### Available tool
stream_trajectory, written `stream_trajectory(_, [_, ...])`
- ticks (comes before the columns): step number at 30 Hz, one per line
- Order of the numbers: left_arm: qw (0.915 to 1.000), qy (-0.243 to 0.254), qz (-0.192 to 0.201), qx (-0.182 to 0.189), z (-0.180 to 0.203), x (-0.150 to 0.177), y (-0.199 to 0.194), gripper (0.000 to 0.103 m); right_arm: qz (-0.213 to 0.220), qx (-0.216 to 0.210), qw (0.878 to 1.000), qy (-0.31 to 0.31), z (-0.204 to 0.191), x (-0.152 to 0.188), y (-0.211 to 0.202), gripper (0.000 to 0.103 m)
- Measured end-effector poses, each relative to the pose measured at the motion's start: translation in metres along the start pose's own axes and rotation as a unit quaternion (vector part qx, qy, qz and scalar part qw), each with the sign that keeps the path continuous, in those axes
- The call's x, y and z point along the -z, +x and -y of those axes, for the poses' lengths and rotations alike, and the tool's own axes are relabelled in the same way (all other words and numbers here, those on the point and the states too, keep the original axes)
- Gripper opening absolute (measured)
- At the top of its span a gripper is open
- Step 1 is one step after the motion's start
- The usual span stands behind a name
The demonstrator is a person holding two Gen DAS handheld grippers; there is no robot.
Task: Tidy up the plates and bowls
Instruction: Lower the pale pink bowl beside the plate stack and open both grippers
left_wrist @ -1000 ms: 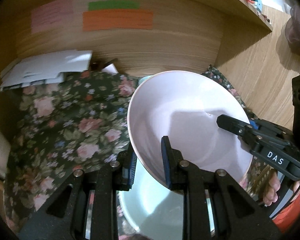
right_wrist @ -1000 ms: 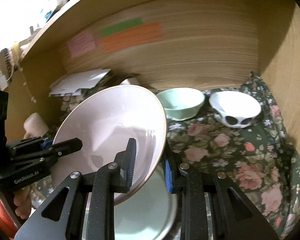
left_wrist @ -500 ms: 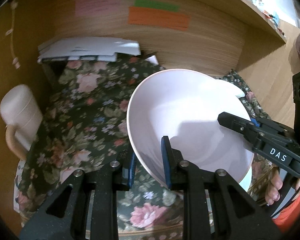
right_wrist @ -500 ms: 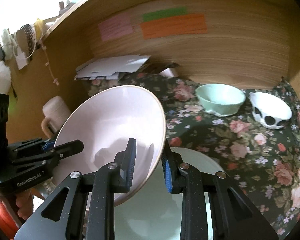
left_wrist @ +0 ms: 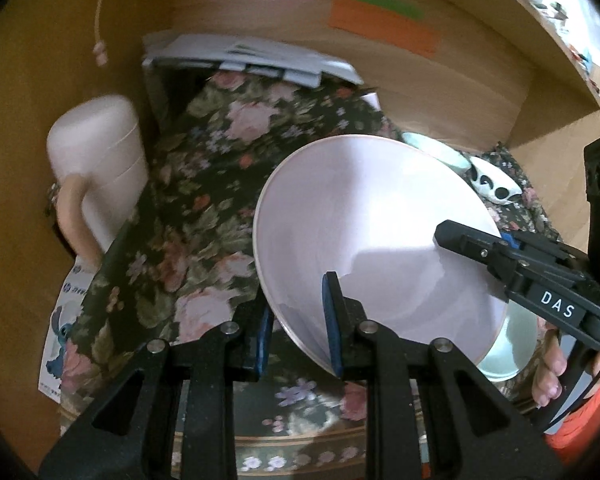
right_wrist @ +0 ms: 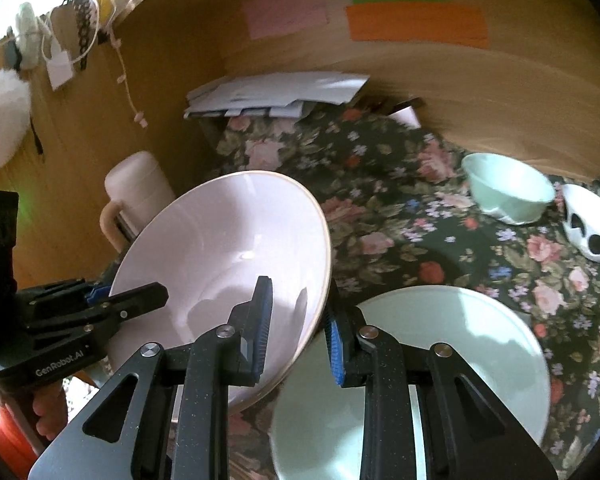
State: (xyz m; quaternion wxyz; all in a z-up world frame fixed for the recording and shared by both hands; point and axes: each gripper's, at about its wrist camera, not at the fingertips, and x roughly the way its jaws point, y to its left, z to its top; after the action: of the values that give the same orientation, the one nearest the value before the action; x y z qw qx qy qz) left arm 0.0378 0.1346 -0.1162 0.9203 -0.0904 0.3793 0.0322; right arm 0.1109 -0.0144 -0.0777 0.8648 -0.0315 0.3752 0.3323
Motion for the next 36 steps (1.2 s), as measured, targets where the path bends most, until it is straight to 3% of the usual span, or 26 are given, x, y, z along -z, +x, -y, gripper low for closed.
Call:
stream_trajectory(15, [0.9989,-0.023,-0.04,0.001,-0.034,0.009,0.022,0.023,-0.087,0.01,0.996,-0.014,-0.013,0.005,0.051,0.024])
stream_trajectory(22, [0.9991,-0.012,-0.039,0.01,-0.034,0.01,0.024,0.025,-0.092,0.009,0.996,-0.022,-0.013,0.006,0.05,0.025])
stream_trajectory(25, [0.9997,-0.009,-0.021,0.0,-0.033,0.008,0.019,0.032,-0.077,0.008,0.997,-0.01,-0.008,0.003,0.044,0.025])
stream_trajectory(29, [0.9995,0.004,0.021,-0.021,-0.028,0.001,0.0,0.053,-0.057,0.0,0.998,0.001,-0.003,-0.002,0.033,0.027])
stream_trajectory(36, [0.9974,0.013,0.063,-0.032,-0.016,-0.015,-0.024,0.067,0.005,0.008,1.0,-0.013,0.0,-0.01,-0.005,0.036])
